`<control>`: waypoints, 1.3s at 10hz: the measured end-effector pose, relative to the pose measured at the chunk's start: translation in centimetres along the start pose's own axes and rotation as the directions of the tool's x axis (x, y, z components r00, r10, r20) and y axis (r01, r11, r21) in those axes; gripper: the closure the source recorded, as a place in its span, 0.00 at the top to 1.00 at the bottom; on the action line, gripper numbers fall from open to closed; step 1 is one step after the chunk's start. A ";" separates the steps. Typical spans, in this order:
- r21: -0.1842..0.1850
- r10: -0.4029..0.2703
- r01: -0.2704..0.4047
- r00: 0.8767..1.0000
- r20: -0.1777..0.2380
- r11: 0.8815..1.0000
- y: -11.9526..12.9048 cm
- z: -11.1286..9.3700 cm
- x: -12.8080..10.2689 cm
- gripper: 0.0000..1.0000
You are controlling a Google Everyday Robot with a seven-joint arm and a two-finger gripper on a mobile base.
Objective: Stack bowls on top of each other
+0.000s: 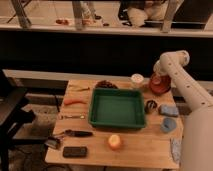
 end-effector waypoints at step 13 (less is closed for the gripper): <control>-0.042 0.052 -0.052 0.999 -0.017 0.998 1.7 -0.4 1.1 0.80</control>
